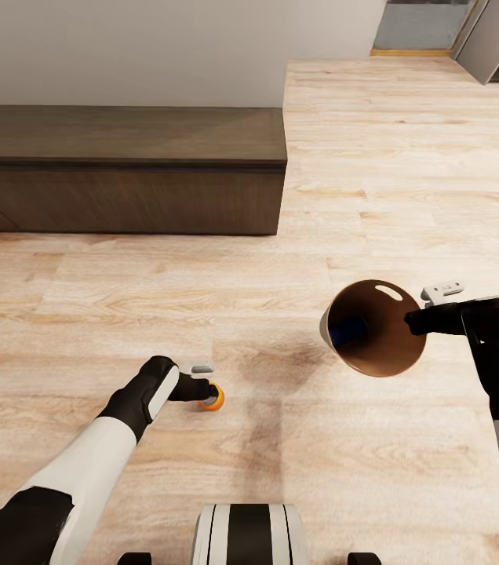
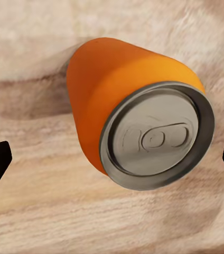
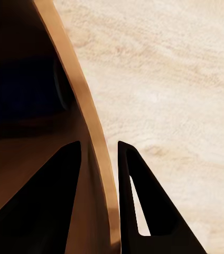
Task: Put the three can of soda from the living room inside the tash can in the kitchen.
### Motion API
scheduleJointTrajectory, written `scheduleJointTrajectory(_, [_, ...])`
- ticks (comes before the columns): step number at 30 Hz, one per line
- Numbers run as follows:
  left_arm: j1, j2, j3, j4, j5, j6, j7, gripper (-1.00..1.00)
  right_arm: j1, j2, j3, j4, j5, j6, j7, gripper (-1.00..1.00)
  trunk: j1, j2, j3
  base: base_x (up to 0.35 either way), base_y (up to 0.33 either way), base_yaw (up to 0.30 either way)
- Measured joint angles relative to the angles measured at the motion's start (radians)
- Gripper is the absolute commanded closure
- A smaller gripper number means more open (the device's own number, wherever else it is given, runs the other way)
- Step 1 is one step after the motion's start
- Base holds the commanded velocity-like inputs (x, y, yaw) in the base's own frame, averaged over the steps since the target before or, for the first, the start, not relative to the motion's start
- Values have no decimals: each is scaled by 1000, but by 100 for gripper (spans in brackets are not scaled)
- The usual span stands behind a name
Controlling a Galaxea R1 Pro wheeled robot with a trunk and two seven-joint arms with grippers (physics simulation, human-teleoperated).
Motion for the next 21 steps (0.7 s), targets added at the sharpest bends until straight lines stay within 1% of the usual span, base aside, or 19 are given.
scheduleJointTrajectory(3, [0, 0, 0, -1, 2, 0, 0, -100, 0, 0, 2, -1, 5, -2, -1, 100, 0, 0, 0, 0, 0, 0])
scheduleJointTrajectory(5, [0, 1, 0, -2, 2, 0, 0, -100, 0, 0, 25, -5, 12, -2, -1, 100, 0, 0, 0, 0, 0, 0])
scheduleJointTrajectory(7, [0, 0, 0, -2, 3, -1, 0, -100, 0, 0, 35, -8, -1, 2, 1, 100, 0, 0, 0, 0, 0, 0])
scheduleJointTrajectory(9, [0, 0, 0, -3, 3, -1, 0, -100, 0, 0, 42, -10, -4, 2, 1, 100, 0, 0, 0, 0, 0, 0])
scheduleJointTrajectory(11, [0, -1, 0, -4, 3, -1, 0, -100, 0, 0, 43, -11, 5, 0, 0, 100, 0, 0, 0, 0, 0, 0])
scheduleJointTrajectory(13, [0, -5, 0, -5, 4, -1, -1, -100, 0, 0, 44, -12, 11, -2, -1, 100, 0, 0, 0, 0, 0, 0])
scheduleJointTrajectory(14, [-1, -16, 0, -5, 6, -1, -1, -100, 1, 0, 46, -12, 10, -2, 0, 100, 0, 0, 0, 0, 0, 0])
scheduleJointTrajectory(17, [-1, -22, 0, -8, 4, -1, -1, -100, 1, 0, 47, -12, 1, 1, 0, 100, 1, -1, -12, 0, 0, 0])
scheduleJointTrajectory(21, [-1, -24, 0, -15, 4, -1, -1, -100, 2, 0, 47, -12, 7, -1, 0, 100, 3, -2, -27, 0, 0, 0])
